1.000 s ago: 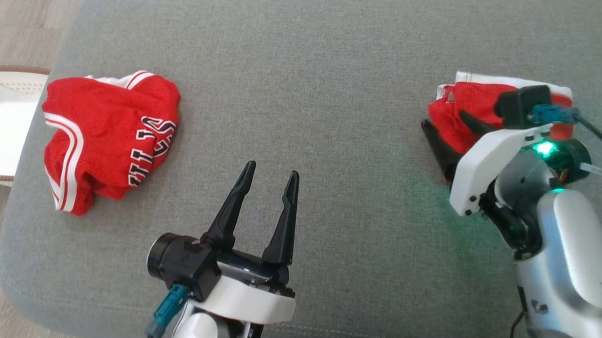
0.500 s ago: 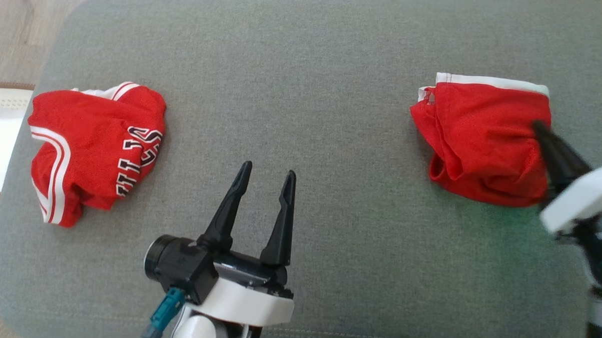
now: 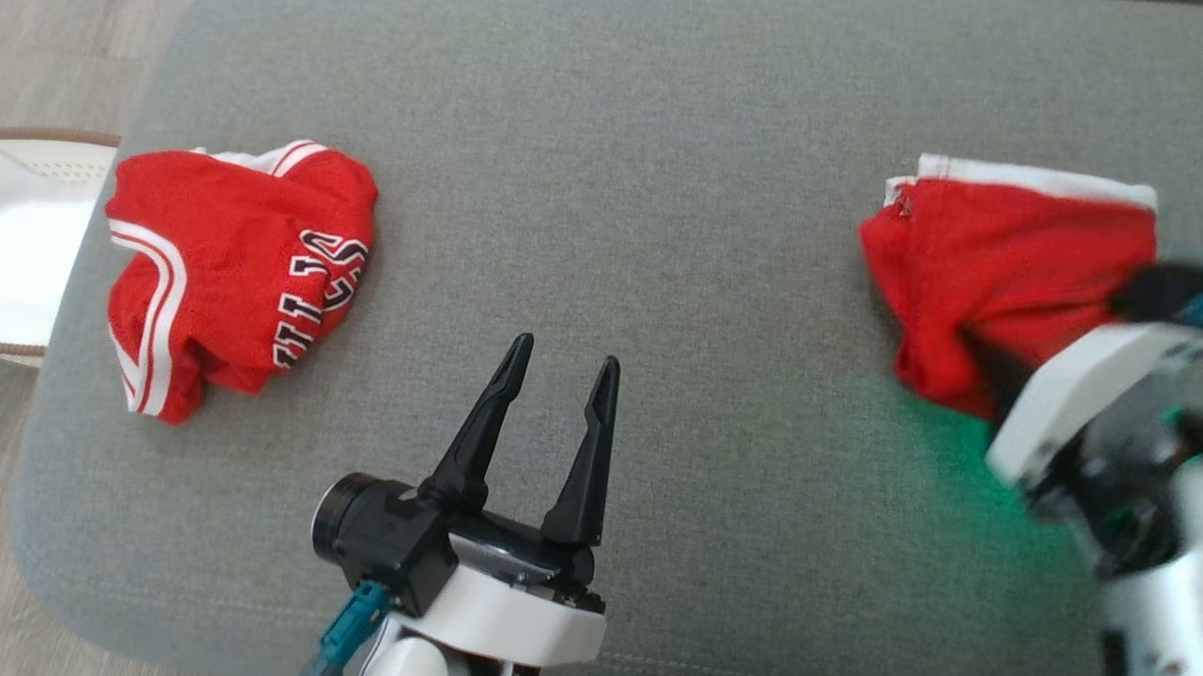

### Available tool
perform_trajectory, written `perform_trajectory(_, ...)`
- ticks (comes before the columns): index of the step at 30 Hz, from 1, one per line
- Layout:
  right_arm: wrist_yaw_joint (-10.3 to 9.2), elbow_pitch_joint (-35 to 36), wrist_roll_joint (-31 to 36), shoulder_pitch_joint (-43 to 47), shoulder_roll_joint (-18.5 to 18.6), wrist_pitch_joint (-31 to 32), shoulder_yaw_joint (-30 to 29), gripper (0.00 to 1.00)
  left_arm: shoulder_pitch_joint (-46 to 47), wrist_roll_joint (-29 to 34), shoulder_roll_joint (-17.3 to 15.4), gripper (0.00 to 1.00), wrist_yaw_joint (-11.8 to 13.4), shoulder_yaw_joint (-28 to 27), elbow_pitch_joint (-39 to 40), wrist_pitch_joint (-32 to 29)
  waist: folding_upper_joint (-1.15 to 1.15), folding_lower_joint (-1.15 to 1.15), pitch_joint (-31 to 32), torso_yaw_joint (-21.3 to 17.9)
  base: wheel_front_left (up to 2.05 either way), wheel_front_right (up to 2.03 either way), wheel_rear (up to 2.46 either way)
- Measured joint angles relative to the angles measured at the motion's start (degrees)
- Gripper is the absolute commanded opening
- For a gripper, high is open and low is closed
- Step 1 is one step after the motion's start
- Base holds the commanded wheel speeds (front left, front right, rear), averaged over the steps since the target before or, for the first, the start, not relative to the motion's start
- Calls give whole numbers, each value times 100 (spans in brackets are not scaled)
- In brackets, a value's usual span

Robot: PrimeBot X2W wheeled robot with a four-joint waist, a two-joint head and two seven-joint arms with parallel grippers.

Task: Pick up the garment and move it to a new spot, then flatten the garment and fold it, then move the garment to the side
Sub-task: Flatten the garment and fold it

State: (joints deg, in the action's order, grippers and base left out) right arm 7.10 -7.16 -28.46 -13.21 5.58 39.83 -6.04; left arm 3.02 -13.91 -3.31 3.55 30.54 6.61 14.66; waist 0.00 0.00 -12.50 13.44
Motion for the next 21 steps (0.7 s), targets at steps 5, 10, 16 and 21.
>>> perform_trajectory(5,0,133,-75,789,-152,-55,776,0,-7,-38,0,100,12,-10,-15,0,0,0,188,-1,0,0,0)
perform_trajectory(10,0,553,-222,1553,-253,-535,1306,66,-110,-35,0,100,58,-42,-25,0,0,0,406,-119,0,0,0)
perform_trajectory(16,0,778,20,2033,-296,-2080,1027,100,-633,-33,-38,100,316,-463,-125,-1,0,0,827,-343,0,0,0)
perform_trajectory(21,0,742,237,2474,-299,-3062,681,100,-1265,-25,-215,100,514,-780,-178,-1,0,0,1194,-622,0,0,0)
